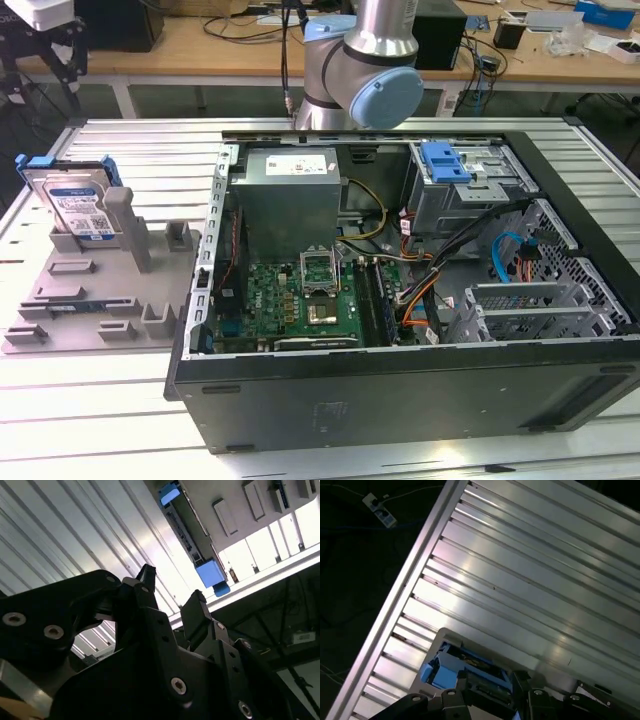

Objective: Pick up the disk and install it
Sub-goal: 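Pick up the disk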

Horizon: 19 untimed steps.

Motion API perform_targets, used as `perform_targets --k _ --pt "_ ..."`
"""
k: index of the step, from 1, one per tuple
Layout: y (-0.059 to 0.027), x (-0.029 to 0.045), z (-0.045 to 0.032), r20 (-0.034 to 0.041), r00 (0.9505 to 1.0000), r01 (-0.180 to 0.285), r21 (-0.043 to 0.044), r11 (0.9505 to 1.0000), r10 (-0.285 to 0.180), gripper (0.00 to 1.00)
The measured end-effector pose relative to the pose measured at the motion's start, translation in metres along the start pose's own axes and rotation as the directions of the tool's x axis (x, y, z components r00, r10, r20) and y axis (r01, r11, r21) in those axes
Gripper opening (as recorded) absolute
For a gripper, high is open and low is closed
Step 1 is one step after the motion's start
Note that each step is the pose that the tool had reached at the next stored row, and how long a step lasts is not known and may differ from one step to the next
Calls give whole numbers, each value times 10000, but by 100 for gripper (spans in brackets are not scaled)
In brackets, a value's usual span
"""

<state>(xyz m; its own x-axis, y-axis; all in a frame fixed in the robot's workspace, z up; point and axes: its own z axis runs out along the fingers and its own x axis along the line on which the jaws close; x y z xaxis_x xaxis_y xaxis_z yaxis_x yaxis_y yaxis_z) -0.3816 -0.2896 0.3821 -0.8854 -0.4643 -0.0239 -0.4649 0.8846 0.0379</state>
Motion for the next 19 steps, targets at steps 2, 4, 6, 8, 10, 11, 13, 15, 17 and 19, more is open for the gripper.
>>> perform_targets --k 2,4,6,8,10,11,13,15,17,19 --pt "0 0 4 -16 9991 418 -11 9991 -418 48" --pt "0 0 11 -31 9967 815 -21 9967 -815 48" --pt "-1 1 17 -45 9925 1222 -32 9925 -1222 48" --pt "-1 1 22 -58 9871 1599 -43 9871 -1599 48" --pt "-1 1 25 -72 9796 2007 -56 9796 -2007 48" --pt "-1 1 26 -82 9732 2297 -65 9732 -2298 48" --pt "0 2 28 -98 9601 2794 -82 9601 -2794 48" --pt "0 3 29 -108 9491 3147 -93 9492 -3148 48" --pt "0 3 30 -119 9377 3471 -104 9378 -3472 48" --pt "0 3 30 -133 9234 3835 -116 9234 -3837 48"
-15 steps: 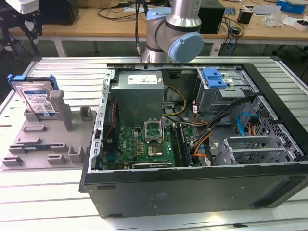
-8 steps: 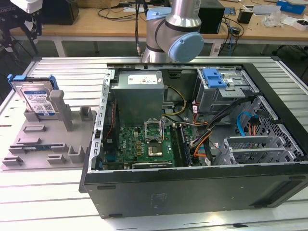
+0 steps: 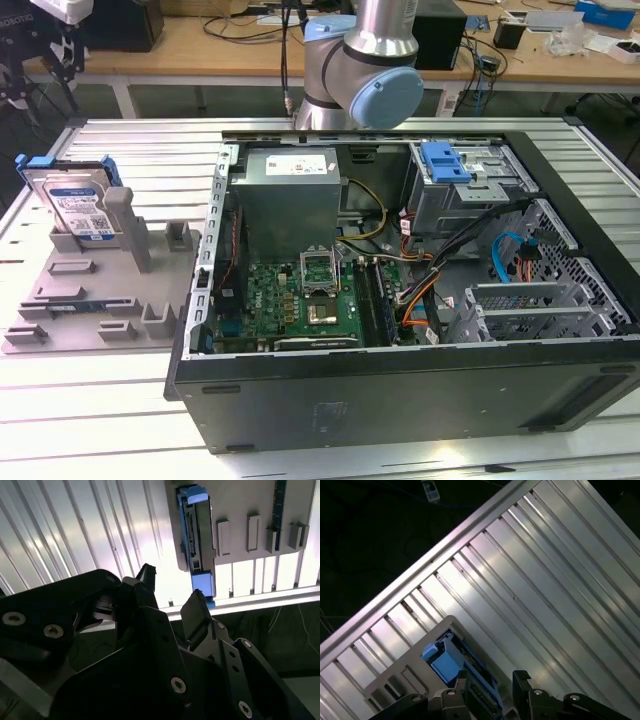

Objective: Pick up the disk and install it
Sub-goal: 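Pick up the disk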

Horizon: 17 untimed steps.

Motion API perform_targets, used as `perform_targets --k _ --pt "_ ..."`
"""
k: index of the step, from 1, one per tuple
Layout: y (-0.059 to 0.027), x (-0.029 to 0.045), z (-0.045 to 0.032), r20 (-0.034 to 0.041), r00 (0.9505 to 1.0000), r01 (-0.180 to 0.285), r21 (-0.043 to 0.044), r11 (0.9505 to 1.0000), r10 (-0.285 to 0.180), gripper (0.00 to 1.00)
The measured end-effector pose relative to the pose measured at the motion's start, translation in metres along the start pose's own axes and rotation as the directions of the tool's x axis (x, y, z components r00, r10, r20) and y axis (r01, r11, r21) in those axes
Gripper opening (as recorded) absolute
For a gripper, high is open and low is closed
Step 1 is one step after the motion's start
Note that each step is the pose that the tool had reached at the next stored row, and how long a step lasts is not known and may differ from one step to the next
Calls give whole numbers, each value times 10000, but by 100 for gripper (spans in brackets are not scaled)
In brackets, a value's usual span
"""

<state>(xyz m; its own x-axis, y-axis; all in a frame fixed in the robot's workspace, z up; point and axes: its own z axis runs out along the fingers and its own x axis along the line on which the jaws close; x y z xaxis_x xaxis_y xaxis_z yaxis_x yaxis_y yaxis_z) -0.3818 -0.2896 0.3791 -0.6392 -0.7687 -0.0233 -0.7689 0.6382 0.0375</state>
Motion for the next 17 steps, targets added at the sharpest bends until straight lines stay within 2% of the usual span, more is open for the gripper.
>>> perform_targets --k 2,5,6,8,9,10,12,13,14,16,17 --pt "0 0 1 -16 9994 344 -5 9994 -344 48" --pt "0 0 1 -46 9959 902 -13 9959 -902 48" --pt "0 0 2 -64 9923 1238 -18 9923 -1238 48" --pt "0 0 3 -106 9802 1978 -30 9802 -1978 48" --pt "0 0 4 -124 9729 2308 -36 9730 -2309 48" --pt "0 0 4 -152 9606 2776 -46 9607 -2777 48" --pt "0 0 5 -174 9491 3145 -54 9492 -3146 48" --pt "0 0 6 -210 9267 3752 -70 9269 -3753 48" --pt "0 0 7 -233 9098 4143 -81 9101 -4144 48" --pt "0 0 7 -255 8921 4510 -94 8925 -4511 48" --pt "0 0 8 -268 8800 4742 -102 8804 -4743 48"
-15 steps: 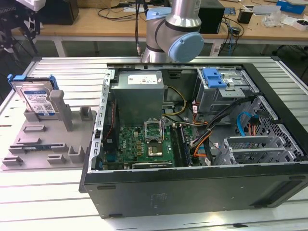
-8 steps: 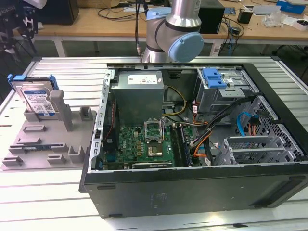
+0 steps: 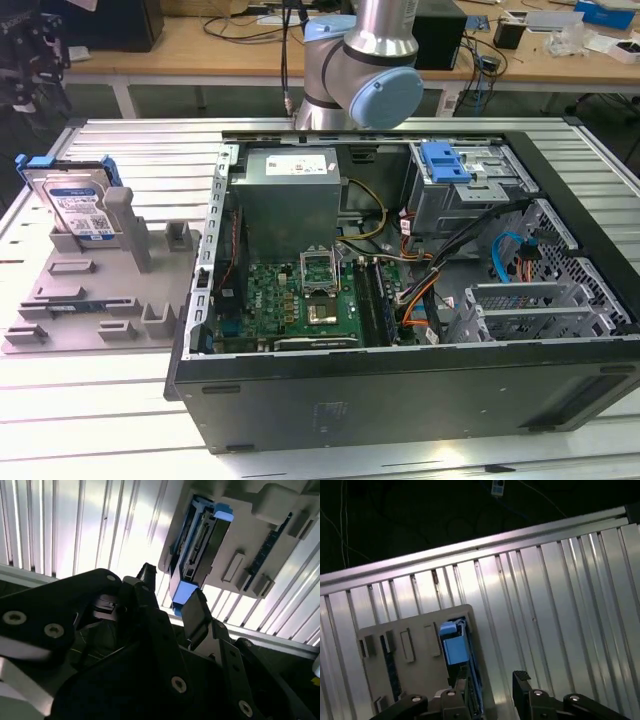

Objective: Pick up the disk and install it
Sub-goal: 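Pick up the disk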

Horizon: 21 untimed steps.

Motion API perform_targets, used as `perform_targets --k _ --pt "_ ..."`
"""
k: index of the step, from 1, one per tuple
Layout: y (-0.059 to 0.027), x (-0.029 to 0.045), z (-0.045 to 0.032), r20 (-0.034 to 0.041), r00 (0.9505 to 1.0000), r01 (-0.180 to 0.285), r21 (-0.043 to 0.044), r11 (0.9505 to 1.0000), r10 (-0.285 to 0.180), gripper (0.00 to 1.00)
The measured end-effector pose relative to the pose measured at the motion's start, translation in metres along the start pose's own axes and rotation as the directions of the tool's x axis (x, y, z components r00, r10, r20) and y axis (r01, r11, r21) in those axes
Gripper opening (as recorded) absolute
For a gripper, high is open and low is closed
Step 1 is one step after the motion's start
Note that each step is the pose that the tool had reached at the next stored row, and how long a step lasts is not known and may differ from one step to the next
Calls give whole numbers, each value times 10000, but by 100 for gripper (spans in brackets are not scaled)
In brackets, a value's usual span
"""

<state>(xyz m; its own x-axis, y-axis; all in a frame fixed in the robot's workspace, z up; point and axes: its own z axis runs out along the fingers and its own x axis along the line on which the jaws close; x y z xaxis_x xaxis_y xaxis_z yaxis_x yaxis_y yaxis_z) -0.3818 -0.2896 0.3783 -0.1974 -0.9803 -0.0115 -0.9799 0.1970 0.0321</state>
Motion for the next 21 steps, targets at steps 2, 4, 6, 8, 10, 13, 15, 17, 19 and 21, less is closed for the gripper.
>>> perform_targets --k 2,4,6,8,10,13,15,17,19,21 --pt "0 0 0 -24 9993 375 -3 9993 -375 48" --pt "0 0 1 -55 9962 864 -7 9963 -864 48" --pt "0 0 2 -86 9919 1268 -11 9919 -1268 48" --pt "1 0 1 -102 9884 1513 -16 9885 -1513 48" --pt "3 1 2 -104 9876 1568 -15 9876 -1568 48" --pt "4 1 2 -104 9876 1569 -15 9876 -1569 48" --pt "5 1 2 -114 9875 1569 -17 9876 -1570 48" --pt "5 1 2 -153 9875 1567 -16 9876 -1567 48" --pt "5 1 2 -203 9874 1566 -19 9877 -1566 48" --pt "6 2 2 -278 9873 1565 -18 9877 -1565 48"
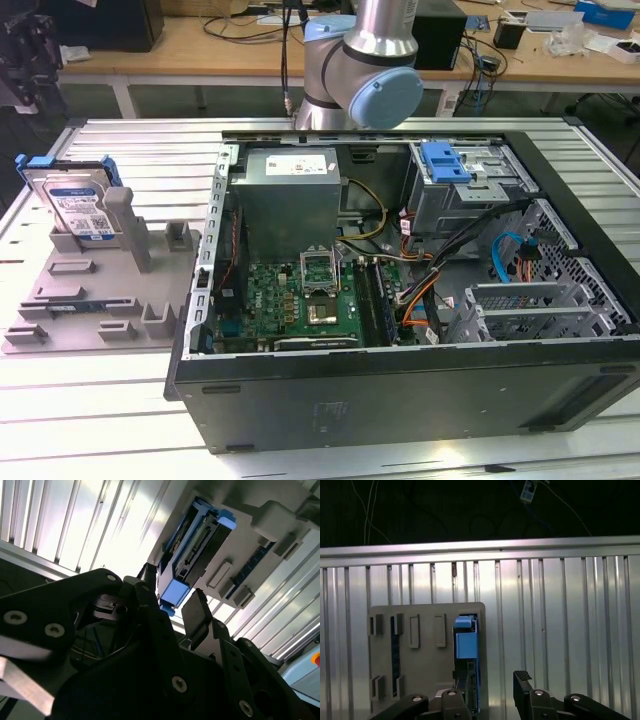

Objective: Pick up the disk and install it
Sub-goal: 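Pick up the disk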

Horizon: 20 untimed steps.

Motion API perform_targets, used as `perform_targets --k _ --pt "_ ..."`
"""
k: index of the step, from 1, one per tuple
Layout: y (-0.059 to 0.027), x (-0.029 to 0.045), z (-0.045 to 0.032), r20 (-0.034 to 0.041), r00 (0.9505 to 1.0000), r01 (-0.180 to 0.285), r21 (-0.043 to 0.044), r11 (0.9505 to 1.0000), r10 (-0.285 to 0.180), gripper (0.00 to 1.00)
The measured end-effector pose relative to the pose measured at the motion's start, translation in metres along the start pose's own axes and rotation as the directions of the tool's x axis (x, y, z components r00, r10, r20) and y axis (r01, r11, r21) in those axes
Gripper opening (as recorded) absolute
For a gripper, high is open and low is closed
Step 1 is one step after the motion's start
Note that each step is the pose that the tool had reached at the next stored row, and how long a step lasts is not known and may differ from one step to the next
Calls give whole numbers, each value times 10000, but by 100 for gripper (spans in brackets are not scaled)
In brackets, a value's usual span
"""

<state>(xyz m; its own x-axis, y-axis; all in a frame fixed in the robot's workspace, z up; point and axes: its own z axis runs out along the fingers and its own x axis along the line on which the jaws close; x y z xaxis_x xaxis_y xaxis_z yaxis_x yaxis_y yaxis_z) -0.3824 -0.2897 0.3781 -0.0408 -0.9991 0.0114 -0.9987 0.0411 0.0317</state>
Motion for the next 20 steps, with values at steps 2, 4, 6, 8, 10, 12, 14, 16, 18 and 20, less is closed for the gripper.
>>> perform_targets --k 2,4,6,8,10,12,14,16,18,20 --pt "0 0 0 -2 10000 0 0 10000 0 48" --pt "0 0 0 -2 10000 -1 0 10000 1 48" --pt "16 4 2 -3 10000 -1 0 10000 1 48" --pt "56 13 9 -2 10000 -1 1 10000 1 48" --pt "101 35 21 -3 10000 0 1 10000 0 48" --pt "134 65 40 -1 10000 0 16 10000 0 48" --pt "143 85 53 -1 10000 -1 20 10000 1 48" --pt "142 98 66 -1 10000 0 28 10000 0 48" --pt "141 115 87 0 10000 -2 37 10000 2 48" --pt "139 132 111 0 10000 -1 44 10000 1 48"
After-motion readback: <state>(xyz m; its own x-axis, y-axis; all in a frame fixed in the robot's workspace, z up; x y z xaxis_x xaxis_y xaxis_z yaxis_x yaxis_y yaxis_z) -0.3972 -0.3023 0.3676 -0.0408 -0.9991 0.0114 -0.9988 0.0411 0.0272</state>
